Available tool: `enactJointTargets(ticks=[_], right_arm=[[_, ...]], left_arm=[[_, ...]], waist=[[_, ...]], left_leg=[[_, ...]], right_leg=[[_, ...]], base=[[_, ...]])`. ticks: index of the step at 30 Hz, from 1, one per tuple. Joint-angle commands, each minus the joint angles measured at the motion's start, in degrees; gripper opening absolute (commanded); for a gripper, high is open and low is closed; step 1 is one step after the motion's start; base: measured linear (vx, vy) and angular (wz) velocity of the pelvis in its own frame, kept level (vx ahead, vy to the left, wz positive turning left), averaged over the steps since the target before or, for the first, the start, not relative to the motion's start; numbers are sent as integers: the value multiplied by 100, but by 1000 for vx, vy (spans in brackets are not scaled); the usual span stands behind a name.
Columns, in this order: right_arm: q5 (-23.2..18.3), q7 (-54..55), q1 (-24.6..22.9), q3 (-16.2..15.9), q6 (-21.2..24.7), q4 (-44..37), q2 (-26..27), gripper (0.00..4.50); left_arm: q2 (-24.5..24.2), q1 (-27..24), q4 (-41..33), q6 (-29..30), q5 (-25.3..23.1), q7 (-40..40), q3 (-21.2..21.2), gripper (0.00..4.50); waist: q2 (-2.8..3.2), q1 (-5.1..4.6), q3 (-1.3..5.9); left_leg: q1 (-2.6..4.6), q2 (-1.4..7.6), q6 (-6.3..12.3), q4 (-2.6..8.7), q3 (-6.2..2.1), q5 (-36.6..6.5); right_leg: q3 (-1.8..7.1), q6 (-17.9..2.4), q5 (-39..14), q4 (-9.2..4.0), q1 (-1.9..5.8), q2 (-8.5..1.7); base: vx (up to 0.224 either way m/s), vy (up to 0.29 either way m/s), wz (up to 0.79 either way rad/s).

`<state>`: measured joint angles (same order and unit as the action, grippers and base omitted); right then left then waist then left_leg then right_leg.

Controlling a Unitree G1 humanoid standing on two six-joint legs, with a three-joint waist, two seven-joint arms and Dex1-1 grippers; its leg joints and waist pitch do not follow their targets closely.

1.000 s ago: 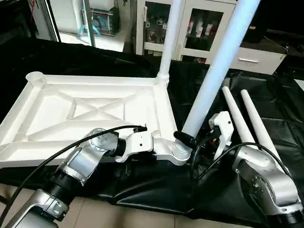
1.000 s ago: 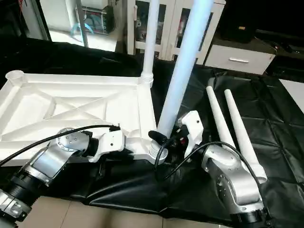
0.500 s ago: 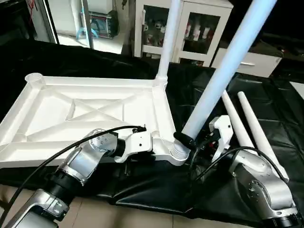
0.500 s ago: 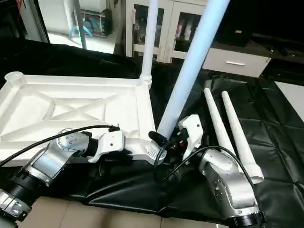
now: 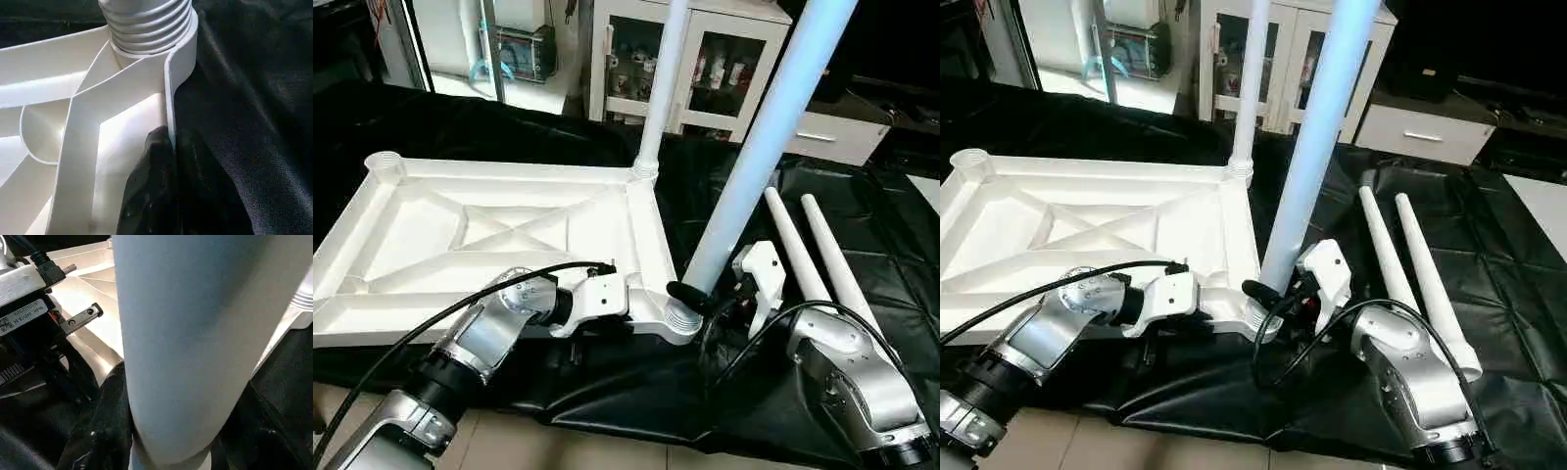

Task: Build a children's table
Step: Pick table leg

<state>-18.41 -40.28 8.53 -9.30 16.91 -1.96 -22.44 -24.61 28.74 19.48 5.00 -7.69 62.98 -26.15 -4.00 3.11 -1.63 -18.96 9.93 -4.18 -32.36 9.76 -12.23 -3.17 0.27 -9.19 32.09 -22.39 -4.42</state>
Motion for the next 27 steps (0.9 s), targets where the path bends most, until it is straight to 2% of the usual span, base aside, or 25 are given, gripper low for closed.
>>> enactJointTargets(ticks=[1, 6, 7, 9, 15, 17, 22, 25, 27], right_arm=[[451, 76, -420, -277, 578, 945, -160, 184], [303, 232, -403, -28, 512, 1195, 0, 184], [300, 257, -416, -8, 466, 1286, 19, 184], [311, 264, -428, -14, 441, 1336, 26, 184], [462, 337, -441, -19, 303, 1592, 90, 184], [442, 368, -423, 18, 316, 1575, 121, 184], [465, 509, -357, 71, 218, 1643, 173, 184], [545, 825, -230, 167, 136, 1742, 285, 184], [702, 1478, 21, 345, 85, 2011, 500, 184]], left_arm=[[-76, -16, 131, -13, -96, -30, -8, 0], [-81, -15, 135, -16, -93, -35, -10, 0], [-85, -12, 135, -15, -92, -34, -10, 0], [-86, -9, 138, -15, -90, -31, -9, 0], [-91, 7, 149, -22, -87, -22, -11, 0], [-87, 12, 153, -24, -84, -23, -10, 0], [-83, 16, 153, -12, -78, -37, -2, 0], [-7, 34, 170, 85, -33, -187, 97, 0], [159, 128, 211, 294, 13, -478, 260, 0]], waist=[[82, -26, 61], [95, -44, 48], [115, -48, 40], [112, -70, 31], [138, -121, 13], [162, -143, 13], [146, -168, 5], [149, -194, -16], [153, -231, -18]], left_leg=[[-24, 344, -60, 537, -194, -2675], [-16, 345, -90, 548, -216, -2857], [-7, 340, -97, 548, -223, -2940], [12, 329, -106, 542, -235, -3108], [20, 338, -140, 569, -275, -3347], [23, 344, -169, 588, -298, -3432], [1, 341, -170, 597, -318, -3463], [14, 327, -181, 591, -343, -3590], [21, 313, -210, 585, -368, -3667]], right_leg=[[255, -359, -3464, -528, 8, -427], [241, -302, -3657, -556, -14, -428], [237, -284, -3747, -571, -30, -433], [212, -203, -3946, -613, -52, -428], [182, -243, -3854, -625, -46, -423], [162, -273, -3775, -635, -22, -428], [160, -258, -3868, -644, -12, -450], [125, -169, -4196, -695, -34, -458], [79, -131, -4337, -716, -37, -457]], base=[[0, 0, 0], [0, 0, 0], [0, 0, 0], [0, 0, 0], [0, 0, 0], [0, 0, 0], [0, 0, 0], [0, 0, 0], [0, 0, 0]])
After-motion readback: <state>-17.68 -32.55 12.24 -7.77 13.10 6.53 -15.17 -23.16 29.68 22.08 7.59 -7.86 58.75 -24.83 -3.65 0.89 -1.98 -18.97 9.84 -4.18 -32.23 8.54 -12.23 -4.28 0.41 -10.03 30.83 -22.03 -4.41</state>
